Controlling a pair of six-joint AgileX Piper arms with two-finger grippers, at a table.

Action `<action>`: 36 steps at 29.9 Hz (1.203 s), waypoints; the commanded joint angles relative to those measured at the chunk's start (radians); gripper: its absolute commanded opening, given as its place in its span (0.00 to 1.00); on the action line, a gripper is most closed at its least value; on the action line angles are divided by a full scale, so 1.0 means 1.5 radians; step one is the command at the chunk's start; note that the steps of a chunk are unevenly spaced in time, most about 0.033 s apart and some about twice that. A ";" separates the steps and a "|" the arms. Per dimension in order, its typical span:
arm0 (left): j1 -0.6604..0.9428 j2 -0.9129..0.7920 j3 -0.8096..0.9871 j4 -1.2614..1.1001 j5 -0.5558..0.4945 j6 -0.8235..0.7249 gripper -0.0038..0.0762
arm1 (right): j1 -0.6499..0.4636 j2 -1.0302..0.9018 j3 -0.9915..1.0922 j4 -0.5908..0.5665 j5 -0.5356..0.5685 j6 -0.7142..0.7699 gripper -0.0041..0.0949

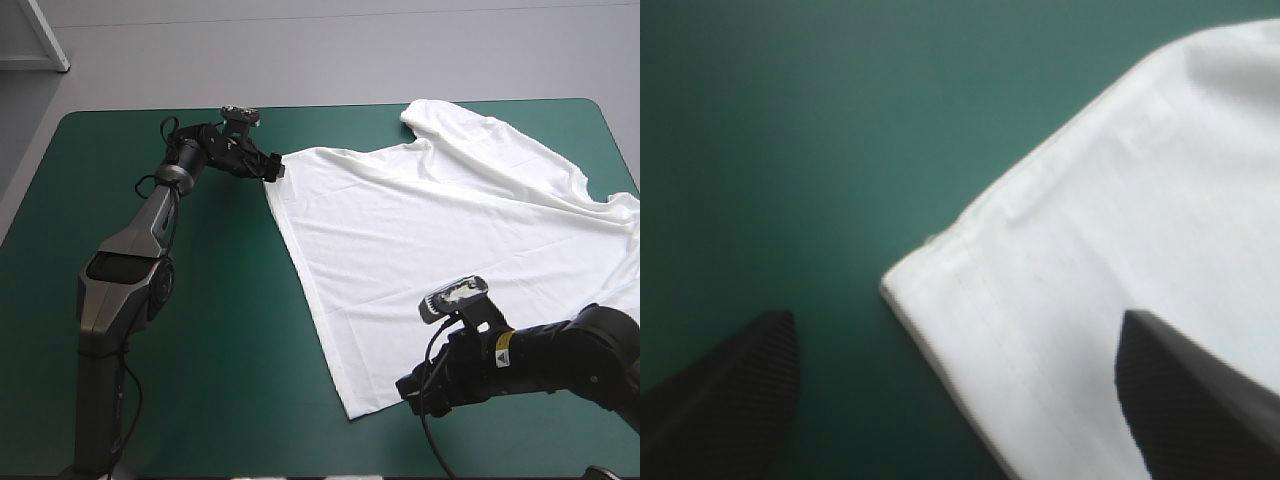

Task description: Fold the cloth

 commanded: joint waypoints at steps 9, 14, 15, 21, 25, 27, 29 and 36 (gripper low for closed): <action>-0.023 -0.021 -0.023 -0.014 -0.005 0.001 0.39 | 0.229 0.075 -0.014 -0.173 -0.043 0.144 0.64; -0.029 -0.009 -0.023 0.004 0.013 0.023 0.14 | 0.250 0.078 -0.014 -0.199 -0.052 0.193 0.64; -0.029 -0.009 -0.023 0.019 0.013 0.023 0.08 | 0.250 0.078 -0.014 -0.199 -0.054 0.196 0.64; -0.029 -0.009 -0.050 0.119 0.033 0.002 0.08 | 0.250 0.129 -0.014 -0.235 -0.062 0.173 0.64; -0.029 -0.016 -0.082 0.168 0.036 -0.023 0.08 | 0.250 0.194 -0.014 -0.242 -0.062 0.161 0.64; -0.029 -0.020 -0.095 0.172 0.037 -0.029 0.08 | 0.251 0.224 -0.014 -0.242 -0.073 0.157 0.64; -0.029 -0.021 -0.109 0.172 0.043 -0.037 0.08 | 0.255 0.244 -0.014 -0.238 -0.095 0.152 0.64; -0.029 -0.021 -0.114 0.162 0.046 -0.039 0.08 | 0.312 0.306 -0.027 -0.247 -0.180 0.152 0.64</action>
